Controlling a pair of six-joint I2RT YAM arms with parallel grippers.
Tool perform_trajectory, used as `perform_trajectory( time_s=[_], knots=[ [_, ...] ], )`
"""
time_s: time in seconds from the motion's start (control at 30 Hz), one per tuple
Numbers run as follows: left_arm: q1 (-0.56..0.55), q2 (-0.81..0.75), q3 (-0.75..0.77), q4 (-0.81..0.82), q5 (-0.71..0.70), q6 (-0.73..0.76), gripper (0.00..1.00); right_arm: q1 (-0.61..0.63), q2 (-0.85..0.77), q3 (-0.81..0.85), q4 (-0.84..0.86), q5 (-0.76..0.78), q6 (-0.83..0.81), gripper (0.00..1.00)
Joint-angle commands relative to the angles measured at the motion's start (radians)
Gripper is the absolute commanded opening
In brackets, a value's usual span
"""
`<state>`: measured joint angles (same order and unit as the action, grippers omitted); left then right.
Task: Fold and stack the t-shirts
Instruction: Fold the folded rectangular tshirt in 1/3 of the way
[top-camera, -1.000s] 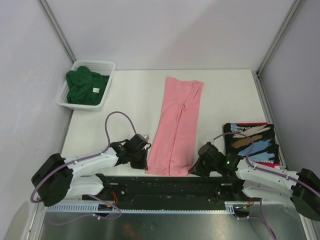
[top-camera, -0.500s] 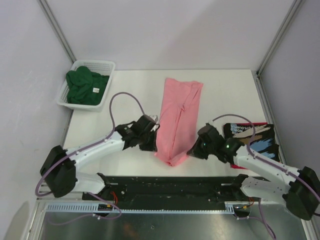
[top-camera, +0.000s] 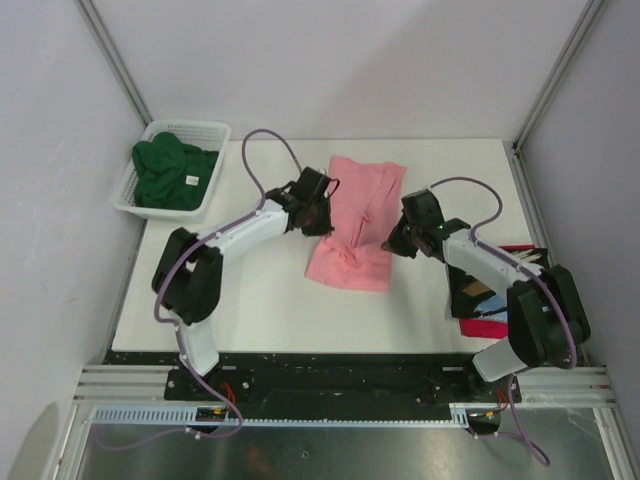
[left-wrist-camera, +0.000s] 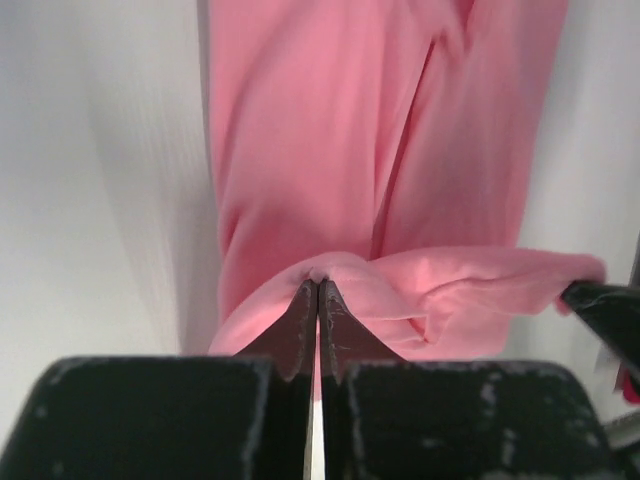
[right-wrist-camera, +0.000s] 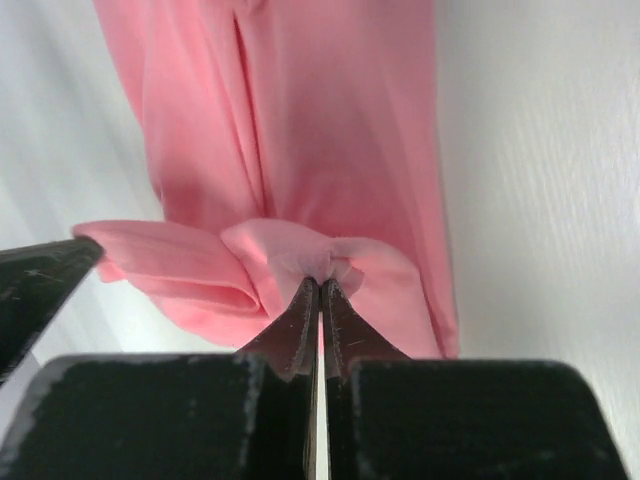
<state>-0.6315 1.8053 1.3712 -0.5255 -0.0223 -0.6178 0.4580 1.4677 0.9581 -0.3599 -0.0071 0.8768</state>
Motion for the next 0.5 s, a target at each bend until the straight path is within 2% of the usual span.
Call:
perform_trajectory(
  time_s=[0.0, 0.23, 0.47],
  knots=[
    [0.028, 0.110, 0.171, 0.038, -0.025, 0.048, 0.00, -0.058, 0.094, 0.083, 0.088, -0.023, -0.055, 0.00],
    [0.068, 0.260, 0.292, 0.039, -0.018, 0.049, 0.00, -0.133, 0.244, 0.171, 0.122, -0.073, -0.074, 0.00],
    [0.097, 0.318, 0.358, 0.038, -0.012, 0.052, 0.00, -0.170, 0.296, 0.216, 0.132, -0.093, -0.083, 0.00]
  ],
)
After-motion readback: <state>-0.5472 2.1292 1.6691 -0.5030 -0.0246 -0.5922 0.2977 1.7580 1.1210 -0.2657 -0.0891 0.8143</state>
